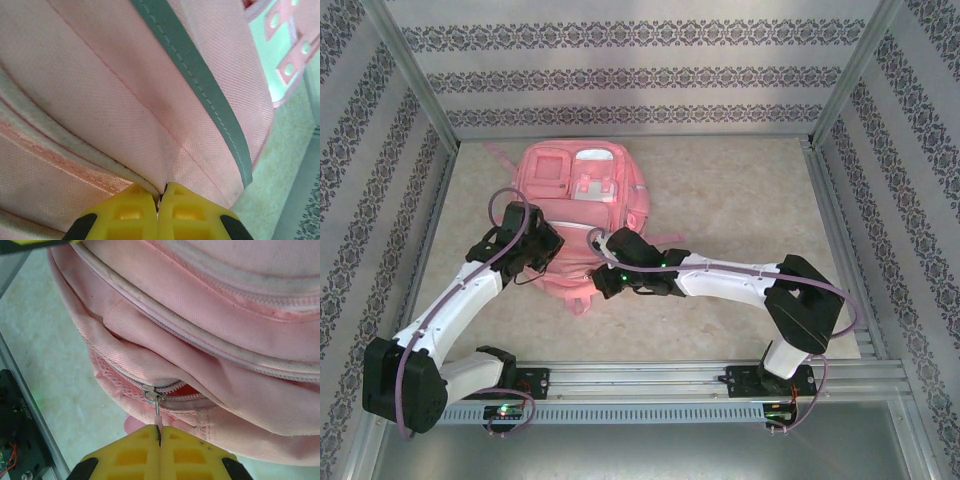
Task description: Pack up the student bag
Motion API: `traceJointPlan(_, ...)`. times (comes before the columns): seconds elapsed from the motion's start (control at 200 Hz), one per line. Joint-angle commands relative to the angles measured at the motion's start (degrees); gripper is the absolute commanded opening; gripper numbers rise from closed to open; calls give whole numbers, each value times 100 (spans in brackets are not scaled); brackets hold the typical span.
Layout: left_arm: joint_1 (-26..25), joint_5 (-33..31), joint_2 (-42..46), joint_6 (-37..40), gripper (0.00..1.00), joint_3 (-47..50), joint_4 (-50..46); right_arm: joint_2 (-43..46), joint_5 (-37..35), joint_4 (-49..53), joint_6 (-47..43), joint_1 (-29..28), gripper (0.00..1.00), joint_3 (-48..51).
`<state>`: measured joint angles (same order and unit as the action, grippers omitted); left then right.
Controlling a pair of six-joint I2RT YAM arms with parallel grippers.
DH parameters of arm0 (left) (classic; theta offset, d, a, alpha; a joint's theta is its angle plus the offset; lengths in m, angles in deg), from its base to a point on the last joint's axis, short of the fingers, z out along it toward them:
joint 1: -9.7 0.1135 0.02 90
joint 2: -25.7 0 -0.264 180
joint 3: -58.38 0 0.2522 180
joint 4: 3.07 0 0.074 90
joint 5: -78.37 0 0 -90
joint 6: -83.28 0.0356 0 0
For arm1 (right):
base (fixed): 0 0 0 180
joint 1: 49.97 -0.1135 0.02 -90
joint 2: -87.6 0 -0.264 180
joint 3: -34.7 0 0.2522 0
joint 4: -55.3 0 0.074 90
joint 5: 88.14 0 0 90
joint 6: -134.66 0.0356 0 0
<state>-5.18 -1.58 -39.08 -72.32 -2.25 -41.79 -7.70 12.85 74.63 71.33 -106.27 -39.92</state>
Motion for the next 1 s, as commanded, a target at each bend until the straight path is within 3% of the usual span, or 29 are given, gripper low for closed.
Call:
traceJointPlan(0.0, 237, -515, 217, 195, 0, -381, -45, 150, -324, 1142, -393, 180, 0, -145)
traceJointPlan(0.125, 243, -450, 245, 129, 0, -470, -72, 109, -351, 1464, -418, 182, 0, -330)
traceJointPlan(0.24, 250, -287, 227, 19, 0, -443, 6, 21, 148, 901, -82, 171, 0, -208)
traceJointPlan(0.385, 247, -145, 221, -148, 0, -210, 186, -392, 265, 372, 242, 130, 0, -313)
traceJointPlan(0.994, 241, -156, 201, -448, 0, 183, 460, -1058, 695, -327, 1012, -327, 0, -1102)
